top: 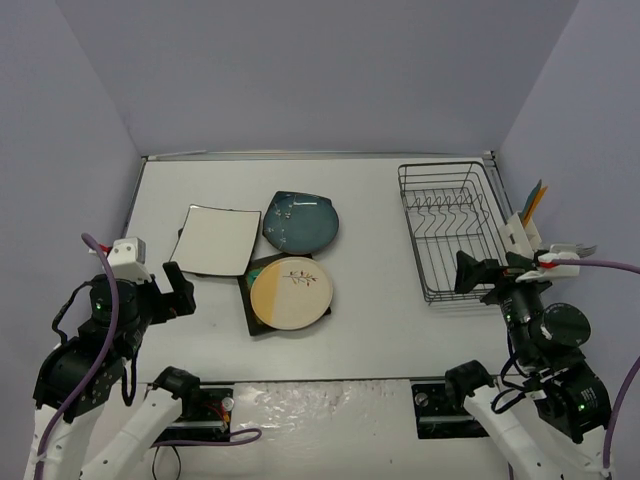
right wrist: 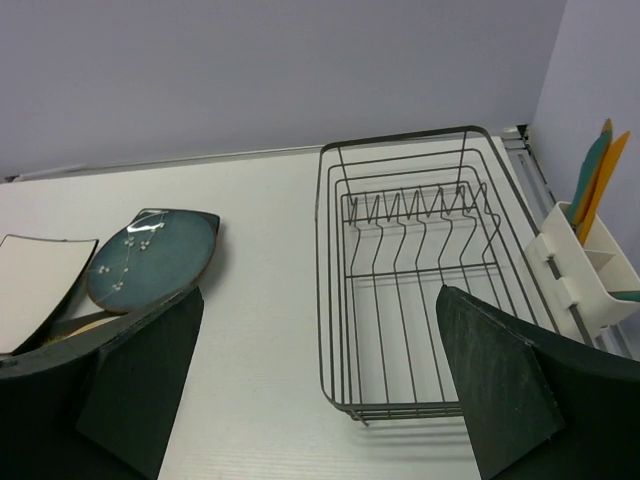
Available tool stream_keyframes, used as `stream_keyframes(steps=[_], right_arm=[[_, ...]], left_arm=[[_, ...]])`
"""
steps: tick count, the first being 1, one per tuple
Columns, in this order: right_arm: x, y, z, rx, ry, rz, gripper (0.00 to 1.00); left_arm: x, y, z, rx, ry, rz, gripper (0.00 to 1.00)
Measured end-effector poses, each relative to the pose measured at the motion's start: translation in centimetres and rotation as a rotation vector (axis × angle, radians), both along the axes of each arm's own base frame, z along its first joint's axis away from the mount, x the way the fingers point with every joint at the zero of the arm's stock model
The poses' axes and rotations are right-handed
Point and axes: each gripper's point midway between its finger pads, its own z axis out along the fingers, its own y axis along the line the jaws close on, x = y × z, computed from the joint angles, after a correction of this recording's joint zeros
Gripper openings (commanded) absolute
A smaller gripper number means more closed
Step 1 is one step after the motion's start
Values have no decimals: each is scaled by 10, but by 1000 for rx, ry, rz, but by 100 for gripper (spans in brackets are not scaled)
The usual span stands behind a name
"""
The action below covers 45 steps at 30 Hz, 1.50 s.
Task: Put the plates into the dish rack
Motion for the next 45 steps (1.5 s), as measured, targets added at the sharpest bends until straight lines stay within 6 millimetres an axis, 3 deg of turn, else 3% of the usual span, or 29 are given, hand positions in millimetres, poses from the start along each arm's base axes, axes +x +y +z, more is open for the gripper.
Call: stream_keyframes(steps=[5,10,17,28,33,36,40,45], right_arm=[[8,23,-9,-2,60,104,100],[30,66,-21,25,194,269,100],[70,137,-89,118,533,498,100],[70,236,-193,229,818,666,100],[71,242,-254,226,927,622,100],[72,241,-277,218,959,605,100],[79,251,-291,237,949,630,91],[85,263,-305,272,939,669,73]], left_arm=[[-1,-5,0,-22,5,-13,97],[1,-12,-4,-53,29,-32,97],[6,-26,-11,-95,91,-58,97],[6,-40,-31,-121,177,-103,97],[5,-41,-34,-126,186,-107,97],[5,-43,-33,-132,187,-111,97],[5,-44,-34,-136,191,-114,97],[5,-46,-37,-139,205,-121,97]])
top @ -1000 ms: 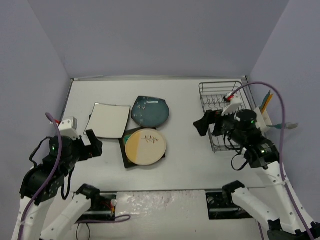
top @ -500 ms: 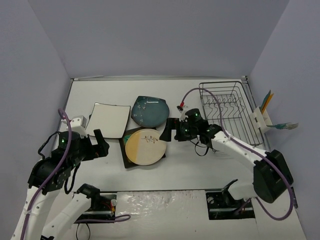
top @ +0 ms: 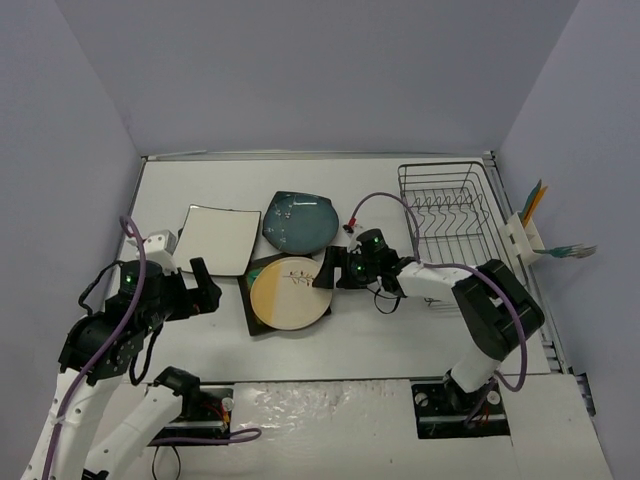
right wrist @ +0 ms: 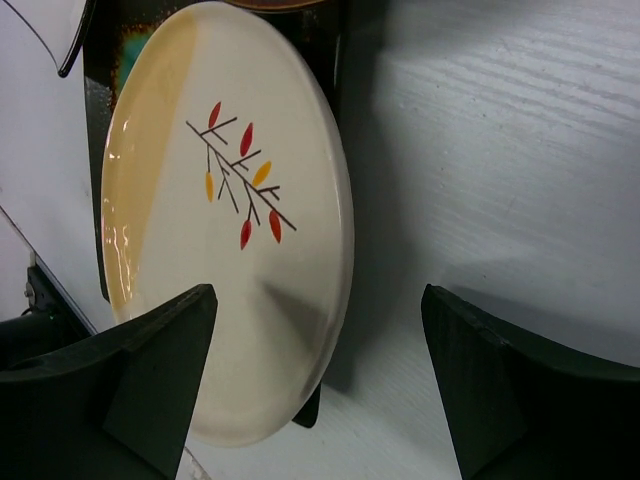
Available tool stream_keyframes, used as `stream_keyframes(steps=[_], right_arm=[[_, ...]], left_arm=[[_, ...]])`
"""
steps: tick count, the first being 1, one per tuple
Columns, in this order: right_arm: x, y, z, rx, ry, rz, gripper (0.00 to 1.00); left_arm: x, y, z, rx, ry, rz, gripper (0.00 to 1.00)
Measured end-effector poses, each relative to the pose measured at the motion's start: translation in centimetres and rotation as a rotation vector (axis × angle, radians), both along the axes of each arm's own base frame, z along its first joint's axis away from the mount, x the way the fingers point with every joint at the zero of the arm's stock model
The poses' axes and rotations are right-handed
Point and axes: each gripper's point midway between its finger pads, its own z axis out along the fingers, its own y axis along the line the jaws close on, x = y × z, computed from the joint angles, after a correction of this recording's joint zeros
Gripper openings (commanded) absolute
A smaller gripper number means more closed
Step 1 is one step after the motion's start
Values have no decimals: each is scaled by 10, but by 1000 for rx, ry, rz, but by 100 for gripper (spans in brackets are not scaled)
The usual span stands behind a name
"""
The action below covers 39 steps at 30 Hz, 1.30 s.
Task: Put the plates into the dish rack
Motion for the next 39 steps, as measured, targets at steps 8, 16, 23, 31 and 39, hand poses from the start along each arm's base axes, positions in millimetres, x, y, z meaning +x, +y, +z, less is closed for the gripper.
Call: stream_keyframes(steps=[8,16,23,31,39], right_arm=[[6,10,-10,49,2,5,42],[11,2,-6,90,14,-14,19],[14,-12,1,85,14,-40,6],[16,-26,3,74,19,-55,13],[17,-34,2,98,26,-60,36]], left_arm=[[-2,-3,-11,-3,32,-15,97],[-3,-5,-12,-10,35,-25,97],[1,-8,-13,-13,40,-30,97],[5,-9,-15,-11,48,-30,97],[6,-10,-20,-9,56,-30,97]])
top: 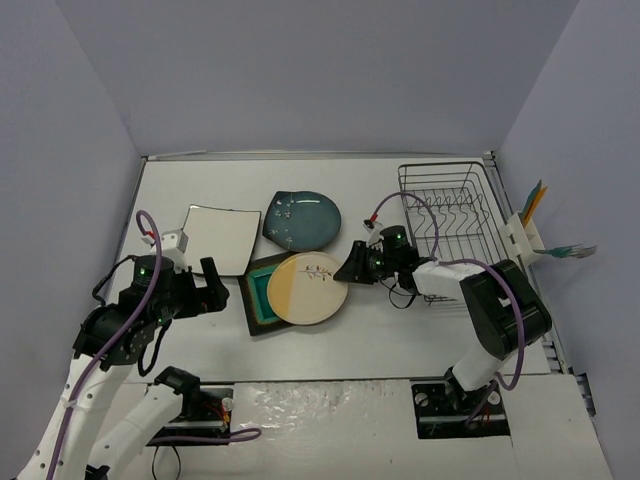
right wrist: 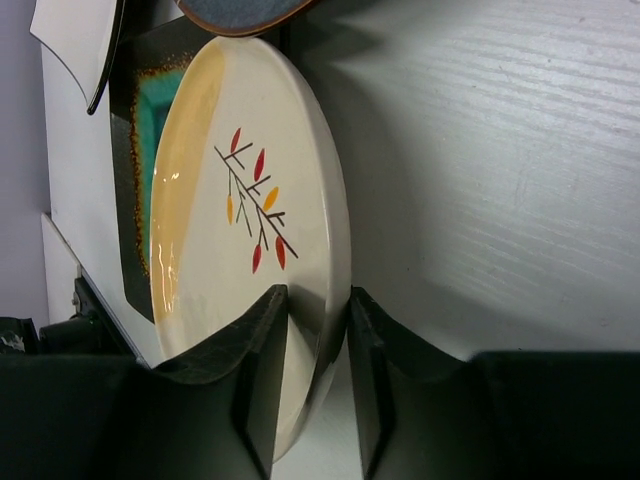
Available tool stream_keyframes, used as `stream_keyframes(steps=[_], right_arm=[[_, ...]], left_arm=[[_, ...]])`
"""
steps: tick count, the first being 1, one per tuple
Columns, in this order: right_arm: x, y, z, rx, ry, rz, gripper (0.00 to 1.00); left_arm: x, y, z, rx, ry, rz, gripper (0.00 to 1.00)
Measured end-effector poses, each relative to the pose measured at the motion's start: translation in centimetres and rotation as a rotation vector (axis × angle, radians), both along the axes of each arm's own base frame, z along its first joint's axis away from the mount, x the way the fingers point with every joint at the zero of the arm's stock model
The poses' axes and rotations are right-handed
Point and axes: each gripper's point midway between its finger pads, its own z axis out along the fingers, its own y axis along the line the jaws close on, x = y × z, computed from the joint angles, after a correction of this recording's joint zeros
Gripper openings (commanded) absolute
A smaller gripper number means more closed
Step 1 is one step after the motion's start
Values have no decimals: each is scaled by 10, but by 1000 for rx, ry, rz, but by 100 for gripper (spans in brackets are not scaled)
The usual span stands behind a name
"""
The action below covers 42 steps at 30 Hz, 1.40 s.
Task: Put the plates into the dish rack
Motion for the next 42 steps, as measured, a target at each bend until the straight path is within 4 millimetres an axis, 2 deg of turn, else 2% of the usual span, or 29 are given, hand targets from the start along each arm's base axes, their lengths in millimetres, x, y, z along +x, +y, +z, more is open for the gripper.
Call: stream_keyframes(steps=[6,12,17,23,28,31,33,38,42], right_arm=[[-2,0,0,4,-19,20,52],[-3,5,-1,30,-22,48,59],[-5,9,-11,44,-2,68,60],[-6,16,-14,87,-4,103,47],[-10,19,-17,119,15,128,24],[-9,23,-6,170,14,137,6],[-8,24,-3,183,11,139,1],[-11,22,-1,172,22,138,0],[-14,19,10,152,8,141,0]], left_arm=[[0,0,0,0,0,0,97],[0,0,0,-2,-2,1,97],[-2,1,2,-6,-10,3,97],[-3,1,3,-9,-16,3,97],[-6,2,2,-8,-12,4,97],[-8,3,1,-6,-9,4,97],[-9,3,1,-6,-9,4,97],[-9,3,1,-6,-9,4,97],[-9,3,1,-6,-8,3,97]])
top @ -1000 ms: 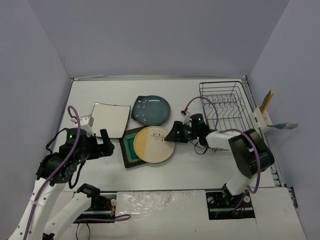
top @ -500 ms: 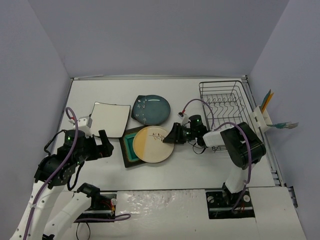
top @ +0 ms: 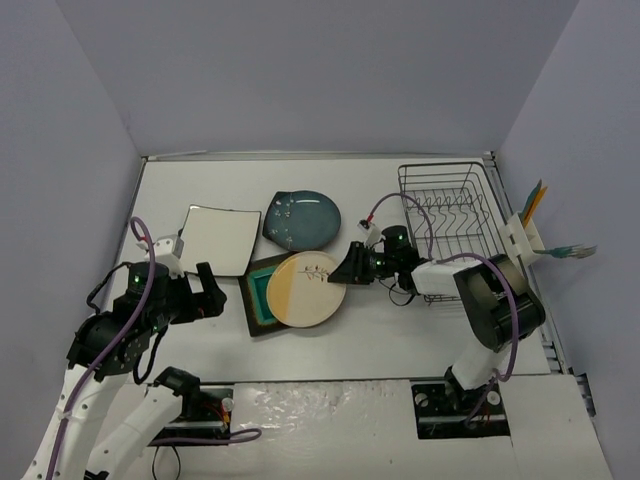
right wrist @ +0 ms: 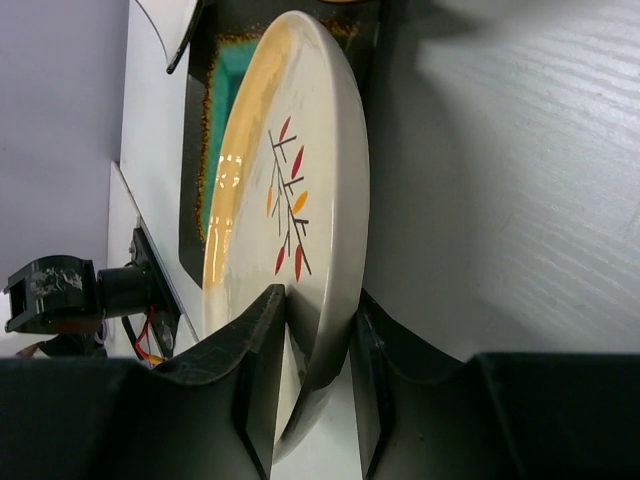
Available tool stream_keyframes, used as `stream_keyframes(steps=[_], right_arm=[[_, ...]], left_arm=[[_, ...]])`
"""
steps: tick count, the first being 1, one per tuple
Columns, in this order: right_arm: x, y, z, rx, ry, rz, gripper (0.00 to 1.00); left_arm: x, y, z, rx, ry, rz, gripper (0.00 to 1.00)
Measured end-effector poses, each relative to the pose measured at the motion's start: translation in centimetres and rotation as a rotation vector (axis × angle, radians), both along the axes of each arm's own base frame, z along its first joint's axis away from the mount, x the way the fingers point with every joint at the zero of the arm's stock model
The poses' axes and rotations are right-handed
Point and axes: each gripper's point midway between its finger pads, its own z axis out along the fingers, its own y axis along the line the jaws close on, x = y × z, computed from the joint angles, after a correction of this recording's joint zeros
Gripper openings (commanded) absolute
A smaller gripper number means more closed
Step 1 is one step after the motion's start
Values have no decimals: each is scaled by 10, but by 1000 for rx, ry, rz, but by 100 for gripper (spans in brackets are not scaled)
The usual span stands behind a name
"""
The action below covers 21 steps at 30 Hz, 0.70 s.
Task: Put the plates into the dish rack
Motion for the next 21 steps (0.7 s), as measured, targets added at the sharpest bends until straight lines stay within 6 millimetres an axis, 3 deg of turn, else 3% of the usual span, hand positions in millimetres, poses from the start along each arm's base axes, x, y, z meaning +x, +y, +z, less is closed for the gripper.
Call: stream_keyframes(steps=[6,13,16,21], right_arm=[[3,-9,38,-76,-63,0,0],[14,-31,116,-184,-300,-38,0],[21,-52,155,-282,-407,-76,0],[45,-97,247,-421,-643,-202,0]], left_arm=[[1,1,0,4,-2,3,97],[5,0,2,20,-1,-5,97],[12,0,3,33,-4,-12,97],[23,-1,2,63,-9,-19,97]])
